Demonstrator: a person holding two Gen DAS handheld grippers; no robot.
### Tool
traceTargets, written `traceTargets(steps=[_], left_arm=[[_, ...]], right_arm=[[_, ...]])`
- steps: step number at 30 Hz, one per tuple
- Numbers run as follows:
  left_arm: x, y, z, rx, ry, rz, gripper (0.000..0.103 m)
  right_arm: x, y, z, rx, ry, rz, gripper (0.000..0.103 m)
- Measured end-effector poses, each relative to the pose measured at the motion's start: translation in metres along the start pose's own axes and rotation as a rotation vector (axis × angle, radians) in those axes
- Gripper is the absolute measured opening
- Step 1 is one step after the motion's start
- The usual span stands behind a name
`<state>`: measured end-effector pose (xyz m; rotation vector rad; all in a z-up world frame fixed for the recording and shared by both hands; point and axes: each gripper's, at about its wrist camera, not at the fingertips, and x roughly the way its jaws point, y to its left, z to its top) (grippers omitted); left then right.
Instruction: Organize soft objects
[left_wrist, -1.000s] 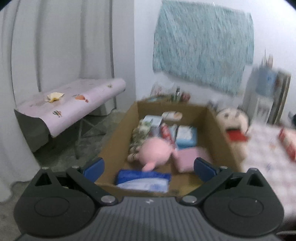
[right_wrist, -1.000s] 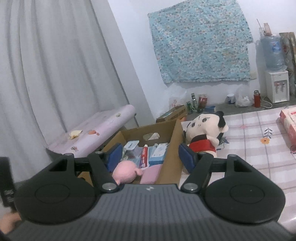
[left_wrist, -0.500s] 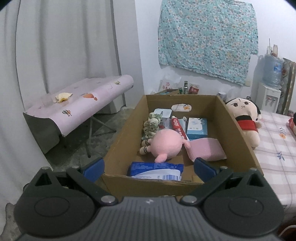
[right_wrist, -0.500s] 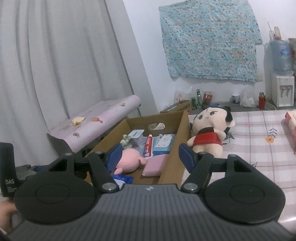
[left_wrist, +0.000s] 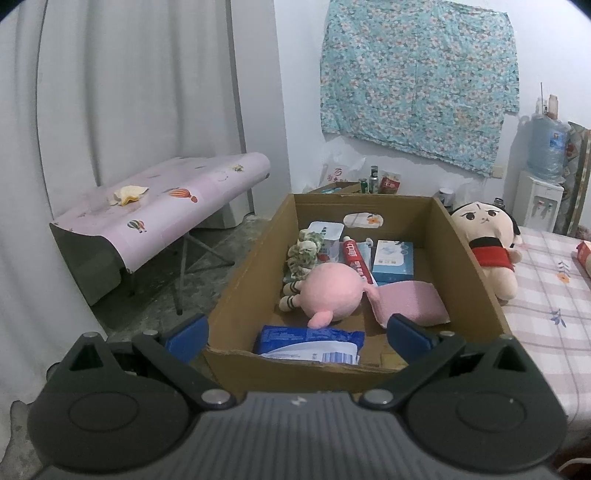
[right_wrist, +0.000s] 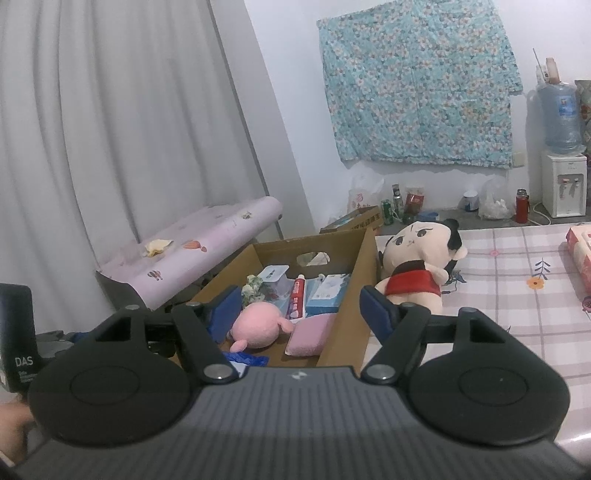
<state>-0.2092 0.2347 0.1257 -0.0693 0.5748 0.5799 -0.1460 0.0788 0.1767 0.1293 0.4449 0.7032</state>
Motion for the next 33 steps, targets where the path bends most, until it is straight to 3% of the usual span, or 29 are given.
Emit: traceTargets(steps=[17,33], left_arm=[[-0.001,-0.005,0.0,-0.041,0.023,-0.021,0.103],[-0.002,-0.017,-0.004,0.027,0.003,0.012,0.103]], right_arm=[[-0.003,0.006,-0.002,-0.005,-0.01,-0.006,0.074],[0.0,0.01,-0.003,-0.008,-0.014,-0.011,0.077]])
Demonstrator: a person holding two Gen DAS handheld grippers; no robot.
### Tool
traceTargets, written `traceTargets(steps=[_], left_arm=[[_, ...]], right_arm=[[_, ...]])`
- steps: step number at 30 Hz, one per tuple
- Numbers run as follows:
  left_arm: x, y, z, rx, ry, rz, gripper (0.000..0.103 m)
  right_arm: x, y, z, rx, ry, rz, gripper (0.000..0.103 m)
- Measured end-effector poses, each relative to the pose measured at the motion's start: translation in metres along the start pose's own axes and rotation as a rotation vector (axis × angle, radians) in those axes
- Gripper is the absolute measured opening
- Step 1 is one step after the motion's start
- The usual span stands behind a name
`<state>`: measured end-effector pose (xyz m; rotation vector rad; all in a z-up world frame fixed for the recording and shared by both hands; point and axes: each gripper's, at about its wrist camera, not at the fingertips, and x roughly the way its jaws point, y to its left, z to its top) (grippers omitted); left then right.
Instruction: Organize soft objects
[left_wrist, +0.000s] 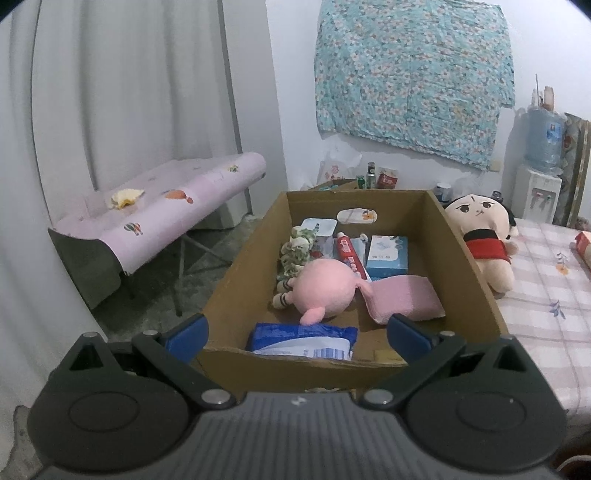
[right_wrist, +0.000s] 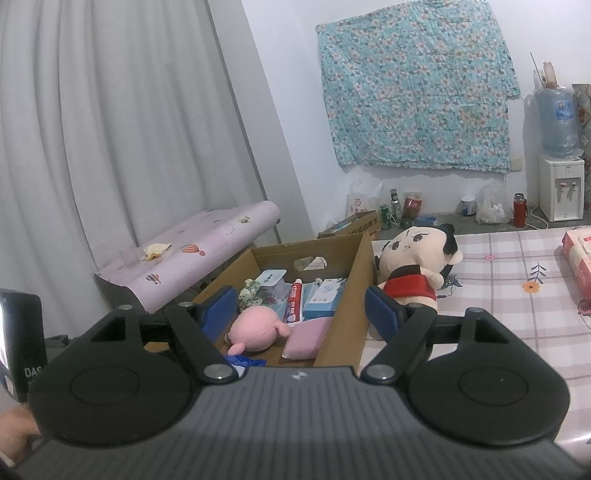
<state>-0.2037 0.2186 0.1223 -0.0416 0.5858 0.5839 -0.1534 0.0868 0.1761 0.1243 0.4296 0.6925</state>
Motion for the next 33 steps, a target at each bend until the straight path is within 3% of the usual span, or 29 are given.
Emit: traceTargets(steps=[33], left_arm=[[0.0024,-0.0048,-0.0064,0.011,0.03,-0.019,0.103]], right_arm=[[0.0033,0.0048,-0.001,0.004,-0.005,-0.004,0.08]])
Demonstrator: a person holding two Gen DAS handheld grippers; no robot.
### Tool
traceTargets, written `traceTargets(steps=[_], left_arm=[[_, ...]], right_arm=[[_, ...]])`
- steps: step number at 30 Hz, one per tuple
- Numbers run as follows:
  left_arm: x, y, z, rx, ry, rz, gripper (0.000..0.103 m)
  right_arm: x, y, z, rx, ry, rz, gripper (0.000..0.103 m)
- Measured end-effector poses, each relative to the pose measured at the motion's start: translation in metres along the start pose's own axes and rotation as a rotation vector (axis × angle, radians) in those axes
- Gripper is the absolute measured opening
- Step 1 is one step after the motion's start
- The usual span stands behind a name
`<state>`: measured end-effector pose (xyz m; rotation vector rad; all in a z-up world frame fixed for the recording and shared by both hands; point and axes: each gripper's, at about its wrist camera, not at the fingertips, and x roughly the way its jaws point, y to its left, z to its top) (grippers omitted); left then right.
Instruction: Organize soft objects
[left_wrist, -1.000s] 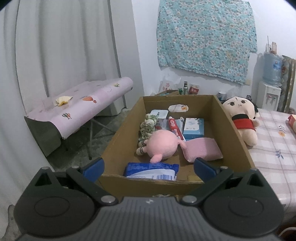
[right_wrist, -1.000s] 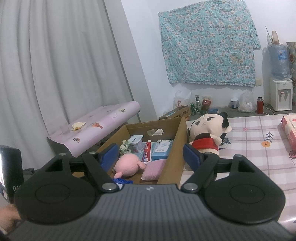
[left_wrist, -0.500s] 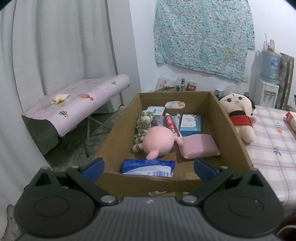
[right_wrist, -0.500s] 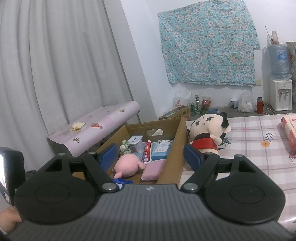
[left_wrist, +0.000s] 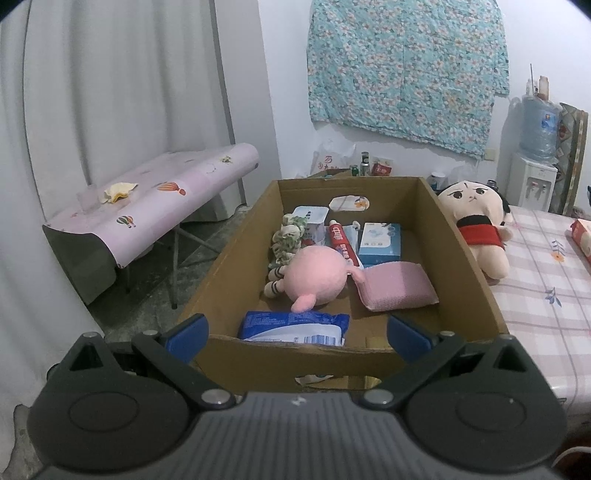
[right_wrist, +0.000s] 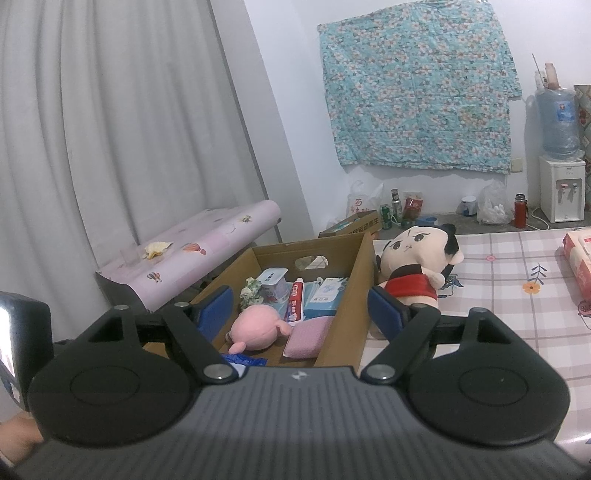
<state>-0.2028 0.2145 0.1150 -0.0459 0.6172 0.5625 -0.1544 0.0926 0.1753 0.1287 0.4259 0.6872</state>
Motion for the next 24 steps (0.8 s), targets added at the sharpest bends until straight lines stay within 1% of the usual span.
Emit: traceTargets(steps=[13,24], left_arm=[[0.0036,-0.0021,-0.001,0.006,0.008,-0.005,0.103],[0.0047,-0.0022,-0.0005,0.01,0.01,-0.005,0.103]], right_arm=[[0.0005,-0.0003,-0.0005,0.002,0.004,-0.001,0.081],[0.0086,0.0022,-0.0066,0.005,0.011,0.007,0.082]])
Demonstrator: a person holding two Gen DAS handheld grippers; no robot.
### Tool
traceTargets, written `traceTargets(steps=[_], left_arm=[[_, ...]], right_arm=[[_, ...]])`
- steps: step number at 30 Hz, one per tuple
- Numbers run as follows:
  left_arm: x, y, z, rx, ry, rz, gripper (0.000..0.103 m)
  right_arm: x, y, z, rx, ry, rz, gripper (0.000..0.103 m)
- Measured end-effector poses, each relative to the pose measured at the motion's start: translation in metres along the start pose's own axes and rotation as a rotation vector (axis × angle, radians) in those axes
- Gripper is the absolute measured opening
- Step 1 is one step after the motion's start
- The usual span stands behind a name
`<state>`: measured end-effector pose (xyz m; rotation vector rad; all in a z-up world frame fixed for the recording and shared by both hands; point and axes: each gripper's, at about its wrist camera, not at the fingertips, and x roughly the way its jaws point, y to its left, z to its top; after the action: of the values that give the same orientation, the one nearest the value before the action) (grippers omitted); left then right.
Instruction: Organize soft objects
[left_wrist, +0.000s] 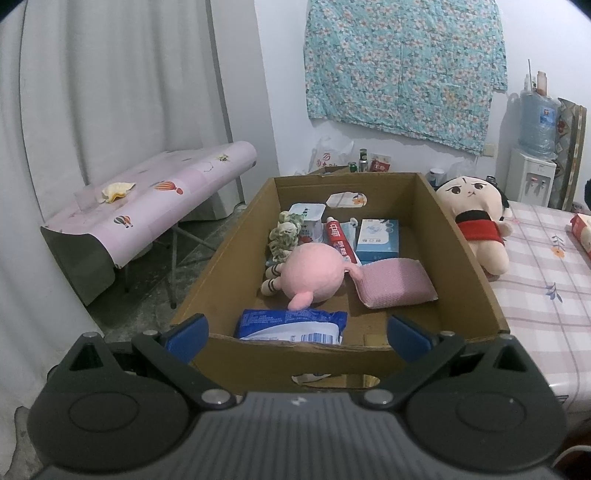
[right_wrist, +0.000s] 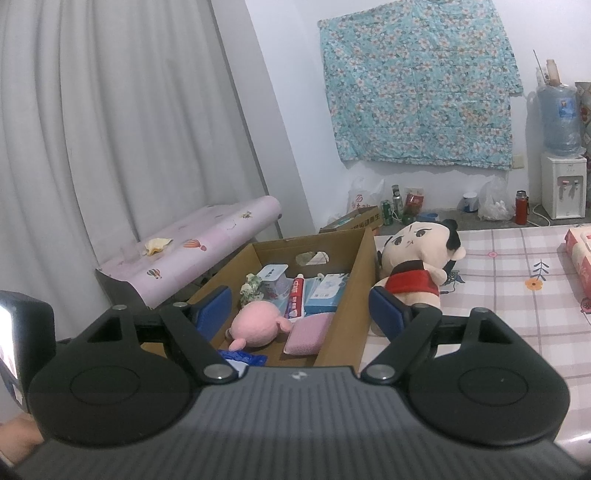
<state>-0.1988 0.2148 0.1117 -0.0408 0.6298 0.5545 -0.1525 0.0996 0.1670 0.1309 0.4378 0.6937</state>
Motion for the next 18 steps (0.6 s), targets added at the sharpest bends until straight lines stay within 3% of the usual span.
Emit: traceTargets(steps=[18], left_arm=[[0.0017,0.0014,-0.0005,0.002,0.003,-0.001,0.103]], right_arm=[[0.0,-0.0047,0.0009,0.008,0.001,0.015,0.082]])
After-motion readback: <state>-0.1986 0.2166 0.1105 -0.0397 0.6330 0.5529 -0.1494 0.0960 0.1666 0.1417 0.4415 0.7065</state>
